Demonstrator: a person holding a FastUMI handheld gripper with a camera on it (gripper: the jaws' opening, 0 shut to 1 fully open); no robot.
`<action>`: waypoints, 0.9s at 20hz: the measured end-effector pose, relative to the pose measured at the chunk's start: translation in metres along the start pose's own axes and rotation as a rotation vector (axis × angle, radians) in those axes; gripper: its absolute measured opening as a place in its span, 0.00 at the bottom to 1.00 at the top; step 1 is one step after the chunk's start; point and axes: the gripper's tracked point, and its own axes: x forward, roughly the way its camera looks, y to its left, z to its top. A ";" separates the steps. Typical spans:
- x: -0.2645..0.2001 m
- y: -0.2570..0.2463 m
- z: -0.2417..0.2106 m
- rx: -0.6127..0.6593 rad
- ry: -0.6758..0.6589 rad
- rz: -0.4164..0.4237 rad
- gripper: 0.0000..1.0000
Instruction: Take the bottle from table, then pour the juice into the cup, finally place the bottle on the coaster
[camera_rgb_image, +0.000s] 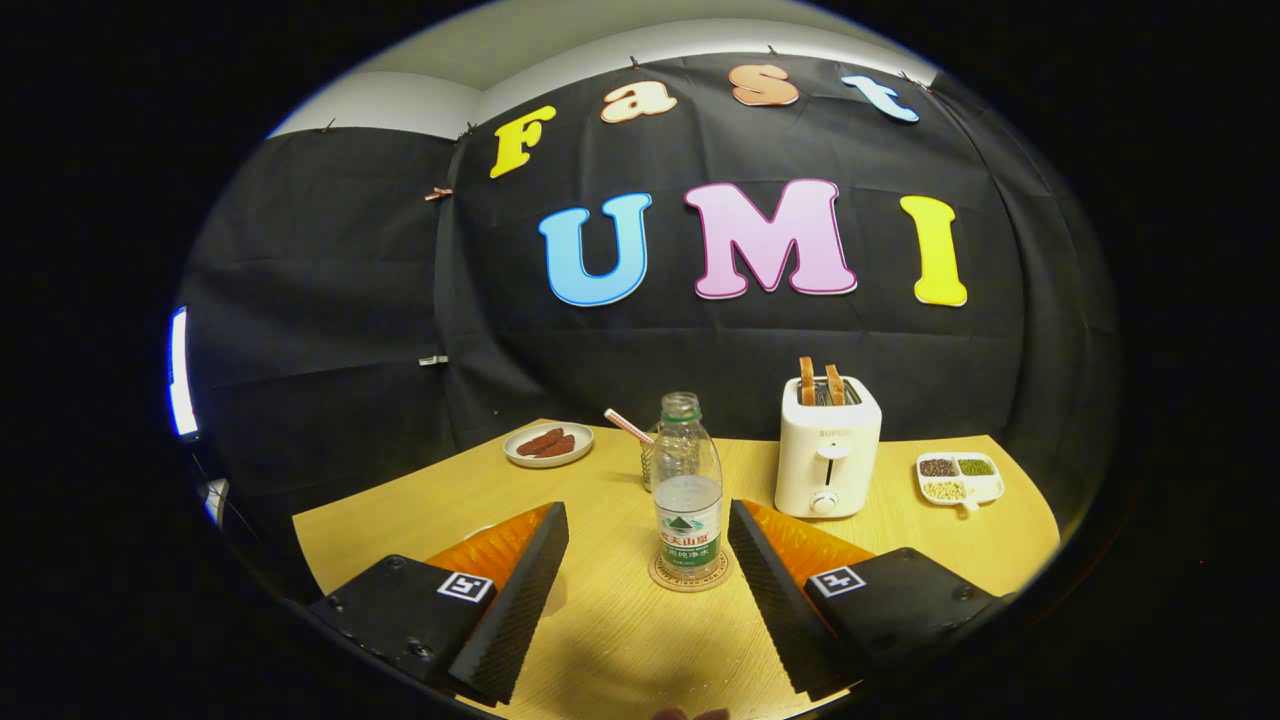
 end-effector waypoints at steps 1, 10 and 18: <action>-0.008 0.008 0.008 -0.018 -0.001 0.003 0.98; -0.065 0.042 0.086 -0.062 -0.064 0.003 0.98; -0.094 0.031 0.112 -0.098 -0.114 -0.056 0.98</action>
